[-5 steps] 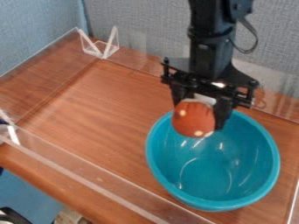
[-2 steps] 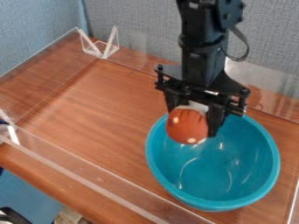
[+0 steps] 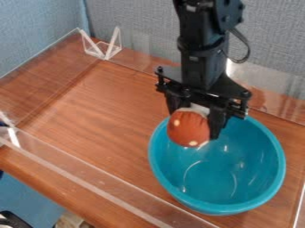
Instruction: Put the mushroom in the blue bowl
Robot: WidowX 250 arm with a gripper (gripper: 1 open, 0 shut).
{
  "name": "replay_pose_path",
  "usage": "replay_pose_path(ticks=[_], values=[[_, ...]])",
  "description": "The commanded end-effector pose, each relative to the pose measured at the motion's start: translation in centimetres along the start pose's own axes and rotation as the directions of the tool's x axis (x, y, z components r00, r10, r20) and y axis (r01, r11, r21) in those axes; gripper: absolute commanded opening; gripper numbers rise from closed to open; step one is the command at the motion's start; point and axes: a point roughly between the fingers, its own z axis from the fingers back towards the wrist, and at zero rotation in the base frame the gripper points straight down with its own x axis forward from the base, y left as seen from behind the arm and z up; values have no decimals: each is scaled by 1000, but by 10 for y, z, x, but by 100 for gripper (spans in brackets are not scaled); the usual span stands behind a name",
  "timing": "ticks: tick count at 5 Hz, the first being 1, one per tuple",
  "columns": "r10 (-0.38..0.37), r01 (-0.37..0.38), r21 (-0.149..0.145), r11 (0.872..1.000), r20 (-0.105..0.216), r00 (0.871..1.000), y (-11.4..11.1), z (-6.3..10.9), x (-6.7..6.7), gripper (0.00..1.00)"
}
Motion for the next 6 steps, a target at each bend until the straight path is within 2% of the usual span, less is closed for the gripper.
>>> replay_pose_path(ticks=[1,3,6], values=[[-1,2,-8,1000,62,998,1,12,5,0],[-10,11,-8,1000,77,997,0,10,6,0],[-101,102,-22,995,58,993,-21,-15,1,0]])
